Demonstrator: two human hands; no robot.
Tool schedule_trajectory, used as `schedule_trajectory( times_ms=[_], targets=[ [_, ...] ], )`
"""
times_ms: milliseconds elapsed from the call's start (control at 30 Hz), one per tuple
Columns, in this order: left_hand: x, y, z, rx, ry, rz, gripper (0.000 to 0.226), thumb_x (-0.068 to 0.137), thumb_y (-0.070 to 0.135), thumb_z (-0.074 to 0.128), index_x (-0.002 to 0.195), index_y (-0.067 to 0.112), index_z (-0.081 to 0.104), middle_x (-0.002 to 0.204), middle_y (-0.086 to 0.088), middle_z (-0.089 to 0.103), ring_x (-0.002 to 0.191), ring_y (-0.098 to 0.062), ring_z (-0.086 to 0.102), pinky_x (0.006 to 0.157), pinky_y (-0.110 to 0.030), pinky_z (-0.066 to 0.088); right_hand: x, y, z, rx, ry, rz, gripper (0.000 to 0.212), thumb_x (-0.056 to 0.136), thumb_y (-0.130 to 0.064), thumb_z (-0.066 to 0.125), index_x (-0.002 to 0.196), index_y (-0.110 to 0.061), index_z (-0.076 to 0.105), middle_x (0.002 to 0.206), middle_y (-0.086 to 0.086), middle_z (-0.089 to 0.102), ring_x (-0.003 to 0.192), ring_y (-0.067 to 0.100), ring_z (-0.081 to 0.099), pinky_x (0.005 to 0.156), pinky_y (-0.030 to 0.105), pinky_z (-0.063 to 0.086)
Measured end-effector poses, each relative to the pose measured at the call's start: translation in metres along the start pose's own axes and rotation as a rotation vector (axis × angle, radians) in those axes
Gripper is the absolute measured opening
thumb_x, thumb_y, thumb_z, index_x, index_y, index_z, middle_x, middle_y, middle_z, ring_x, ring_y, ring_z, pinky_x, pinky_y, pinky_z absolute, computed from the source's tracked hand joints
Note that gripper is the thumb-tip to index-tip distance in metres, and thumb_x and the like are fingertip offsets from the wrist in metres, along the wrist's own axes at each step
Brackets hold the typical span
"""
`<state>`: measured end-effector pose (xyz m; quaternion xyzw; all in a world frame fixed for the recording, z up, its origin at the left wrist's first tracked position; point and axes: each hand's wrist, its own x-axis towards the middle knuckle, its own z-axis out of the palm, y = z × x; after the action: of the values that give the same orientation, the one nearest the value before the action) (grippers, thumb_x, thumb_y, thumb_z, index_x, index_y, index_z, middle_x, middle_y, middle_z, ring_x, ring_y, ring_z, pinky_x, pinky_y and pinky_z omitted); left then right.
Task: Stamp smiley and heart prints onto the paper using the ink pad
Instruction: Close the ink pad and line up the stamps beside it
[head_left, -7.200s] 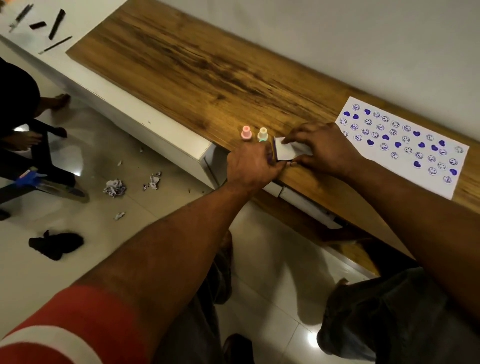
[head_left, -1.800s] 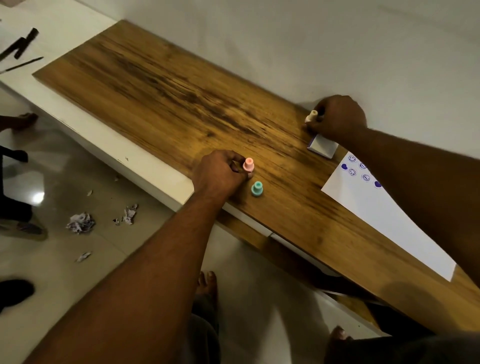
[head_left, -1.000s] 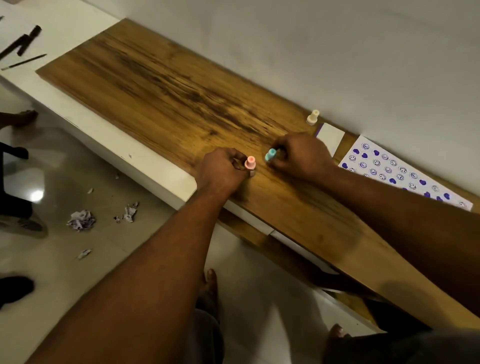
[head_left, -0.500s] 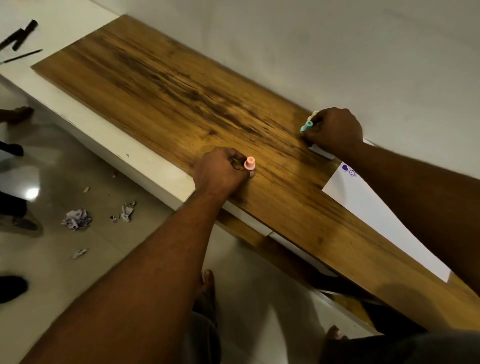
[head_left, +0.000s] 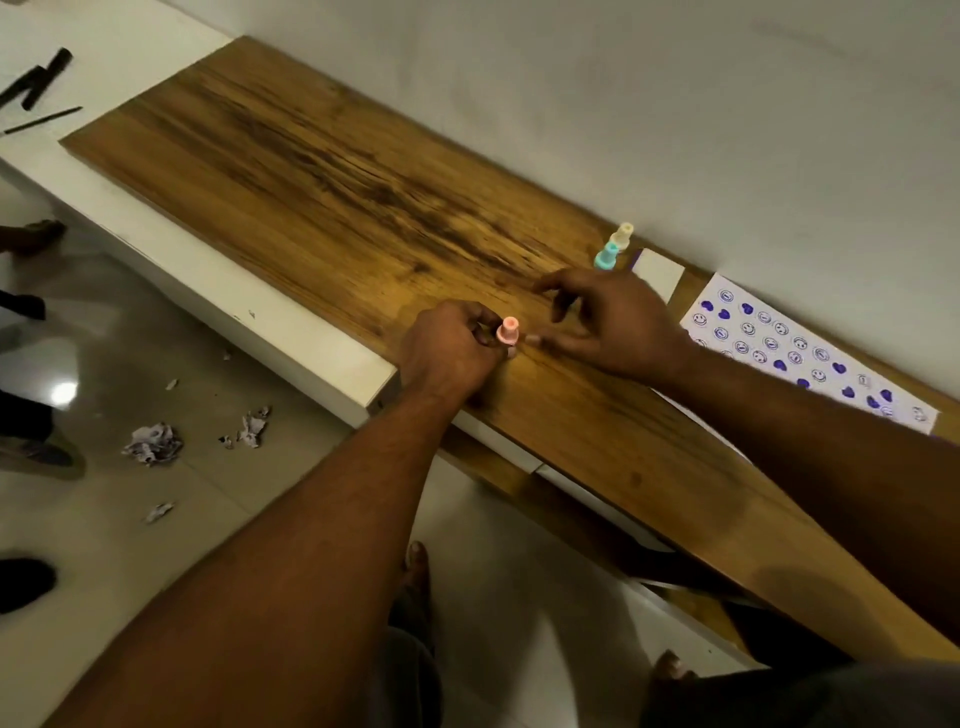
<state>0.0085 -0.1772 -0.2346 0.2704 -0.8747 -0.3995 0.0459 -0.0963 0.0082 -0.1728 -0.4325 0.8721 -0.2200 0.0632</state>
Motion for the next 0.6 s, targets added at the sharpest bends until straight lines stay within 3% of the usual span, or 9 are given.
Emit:
schedule_trajectory(
  times_ms=[133,267,467,600],
  targets=[
    [-0.004,0.007,0.008,-0.025,-0.028,0.039,0.037,0.079,0.042,0.090,0.113,0.037,0.078,0.078,0.018,0.067,0.075,0.002,0.062,0.059,-0.022,0.038,0.001,-0.002,0.023,-0.098,-0.060,-0.027,0.040,0.093,-0.048,0.067,0.126,-0.027,0.068,0.119,-0.009,0.067,0.096,0.006,0.059,0.071,0.026,0.052],
    [-0.003,0.011,0.016,-0.020,-0.039,0.058,0.041,0.077,0.042,0.090,0.116,0.038,0.076,0.079,0.018,0.065,0.077,0.000,0.061,0.059,-0.024,0.036,0.008,0.007,0.026,-0.117,-0.054,0.028,0.033,0.090,-0.046,0.071,0.116,-0.026,0.072,0.107,-0.008,0.068,0.094,0.011,0.063,0.067,0.024,0.050],
    [0.004,0.007,0.020,-0.027,-0.069,0.048,0.061,0.072,0.046,0.092,0.127,0.036,0.069,0.082,0.016,0.066,0.077,0.004,0.059,0.060,-0.025,0.034,0.031,0.047,0.008,-0.221,0.120,0.376,0.037,0.089,-0.052,0.067,0.112,-0.025,0.076,0.093,-0.001,0.071,0.089,0.020,0.068,0.066,0.027,0.046],
    [0.009,0.004,0.018,-0.016,-0.068,0.047,0.059,0.071,0.048,0.092,0.125,0.037,0.070,0.082,0.016,0.067,0.078,0.002,0.060,0.060,-0.025,0.033,0.036,0.065,0.004,-0.265,0.151,0.428,0.047,0.088,-0.056,0.068,0.117,-0.020,0.075,0.101,0.005,0.074,0.090,0.024,0.068,0.069,0.027,0.042]
  ],
)
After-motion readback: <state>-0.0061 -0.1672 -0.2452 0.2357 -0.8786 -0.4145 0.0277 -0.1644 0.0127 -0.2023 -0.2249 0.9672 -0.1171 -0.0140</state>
